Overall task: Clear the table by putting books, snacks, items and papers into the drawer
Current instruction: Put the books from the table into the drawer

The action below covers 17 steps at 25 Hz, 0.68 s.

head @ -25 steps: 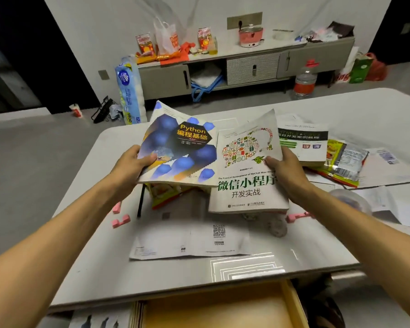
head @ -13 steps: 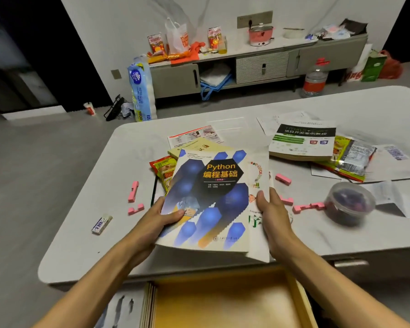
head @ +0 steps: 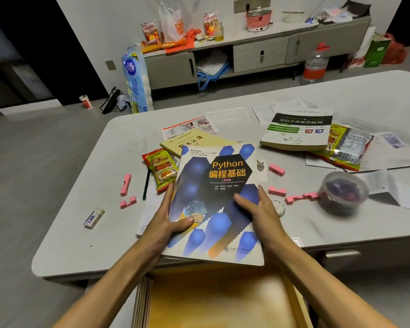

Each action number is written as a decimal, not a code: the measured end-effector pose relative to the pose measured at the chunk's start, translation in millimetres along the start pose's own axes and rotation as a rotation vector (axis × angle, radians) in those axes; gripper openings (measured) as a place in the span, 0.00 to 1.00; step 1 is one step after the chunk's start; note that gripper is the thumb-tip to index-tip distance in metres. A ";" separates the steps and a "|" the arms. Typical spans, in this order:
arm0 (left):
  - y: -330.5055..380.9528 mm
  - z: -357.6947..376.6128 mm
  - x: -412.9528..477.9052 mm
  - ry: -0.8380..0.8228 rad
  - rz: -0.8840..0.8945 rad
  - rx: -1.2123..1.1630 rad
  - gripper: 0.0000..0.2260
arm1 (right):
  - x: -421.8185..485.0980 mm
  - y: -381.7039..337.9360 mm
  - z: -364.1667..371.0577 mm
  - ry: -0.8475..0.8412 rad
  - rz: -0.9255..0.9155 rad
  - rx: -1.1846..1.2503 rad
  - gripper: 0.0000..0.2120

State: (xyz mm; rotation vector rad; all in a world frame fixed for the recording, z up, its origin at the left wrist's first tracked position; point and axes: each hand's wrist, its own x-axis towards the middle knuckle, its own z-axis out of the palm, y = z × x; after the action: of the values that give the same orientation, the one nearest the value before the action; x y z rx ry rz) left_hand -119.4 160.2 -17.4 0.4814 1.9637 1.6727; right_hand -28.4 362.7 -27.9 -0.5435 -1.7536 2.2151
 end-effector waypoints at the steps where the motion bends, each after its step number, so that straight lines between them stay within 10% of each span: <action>1: -1.0 -0.1 -0.6 0.029 -0.012 -0.011 0.31 | -2.5 1.7 0.7 0.001 -0.052 -0.037 0.18; 5: 8.7 5.1 2.2 0.073 -0.078 -0.125 0.15 | -4.5 -4.5 2.7 -0.057 -0.179 -0.063 0.24; 12: 8.4 -8.3 2.3 0.319 0.116 -0.072 0.28 | 4.2 -6.5 20.1 -0.062 -0.286 -0.104 0.28; 17: -12.3 -3.1 -8.0 0.316 0.132 -0.107 0.16 | -5.7 10.4 14.7 -0.113 -0.278 -0.192 0.22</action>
State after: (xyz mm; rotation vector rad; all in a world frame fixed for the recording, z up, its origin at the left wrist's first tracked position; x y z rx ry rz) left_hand -114.0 150.9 -27.9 0.3287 2.0826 2.0300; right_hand -29.6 345.0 -34.4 -0.1989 -1.9762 1.9342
